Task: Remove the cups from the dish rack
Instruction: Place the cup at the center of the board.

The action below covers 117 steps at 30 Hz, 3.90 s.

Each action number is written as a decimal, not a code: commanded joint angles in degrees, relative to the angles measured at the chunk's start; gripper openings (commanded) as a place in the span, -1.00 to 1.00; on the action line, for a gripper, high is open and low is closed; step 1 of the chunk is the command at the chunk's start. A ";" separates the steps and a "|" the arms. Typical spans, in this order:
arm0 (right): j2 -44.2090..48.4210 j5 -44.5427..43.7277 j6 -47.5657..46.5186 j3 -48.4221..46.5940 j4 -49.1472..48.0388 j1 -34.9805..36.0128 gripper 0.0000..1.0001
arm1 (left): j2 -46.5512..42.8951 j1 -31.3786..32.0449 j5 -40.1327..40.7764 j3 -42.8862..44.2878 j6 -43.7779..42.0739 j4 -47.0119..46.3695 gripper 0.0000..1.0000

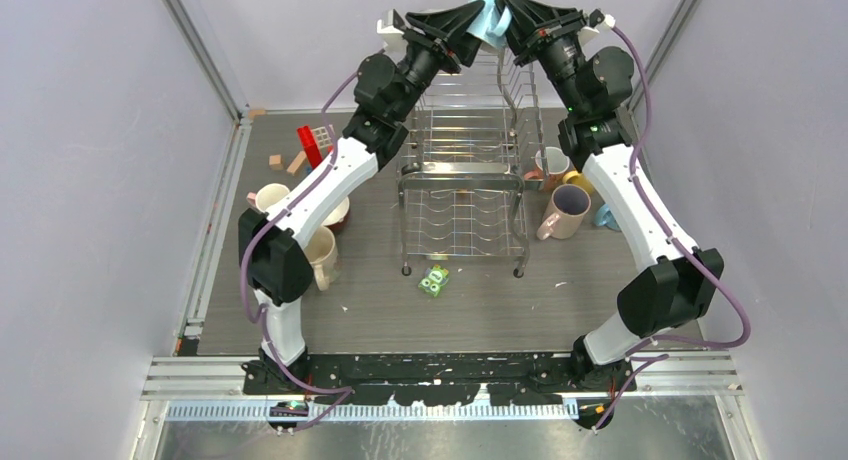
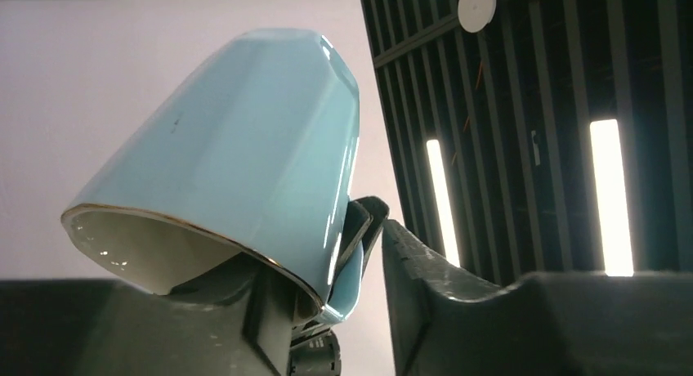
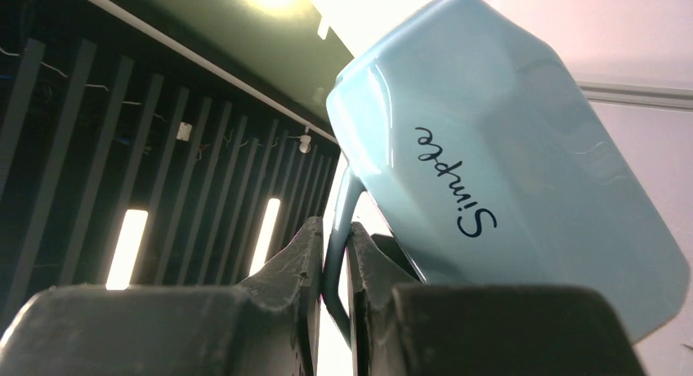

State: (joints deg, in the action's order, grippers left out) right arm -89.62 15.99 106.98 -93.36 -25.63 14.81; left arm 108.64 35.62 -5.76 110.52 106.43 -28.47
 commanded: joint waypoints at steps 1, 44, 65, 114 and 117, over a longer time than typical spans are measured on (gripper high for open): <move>5.50 -2.94 0.82 1.30 -13.18 0.36 -0.99 | -3.38 -0.32 4.28 0.52 0.64 -9.95 -0.29; 23.70 -5.62 -51.90 -3.75 49.78 0.51 1.00 | -25.24 -26.98 -15.78 -10.39 -17.76 7.83 -1.00; 27.95 -15.77 -65.49 -5.54 67.51 0.55 1.00 | -37.19 -33.33 -15.95 -9.56 -67.43 69.00 -1.00; 34.08 -21.48 -69.37 -0.55 68.10 0.49 1.00 | -17.44 -7.98 0.35 -31.27 -91.84 80.12 -1.00; 33.96 -21.22 -69.28 -0.38 67.97 0.55 1.00 | -16.44 -7.77 1.29 -32.08 -92.29 79.82 -1.00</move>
State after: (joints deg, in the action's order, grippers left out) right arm -56.12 -5.65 38.44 -93.95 45.41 15.53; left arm 92.38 27.38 -5.91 78.32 15.84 54.61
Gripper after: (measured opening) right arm 0.996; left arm 0.127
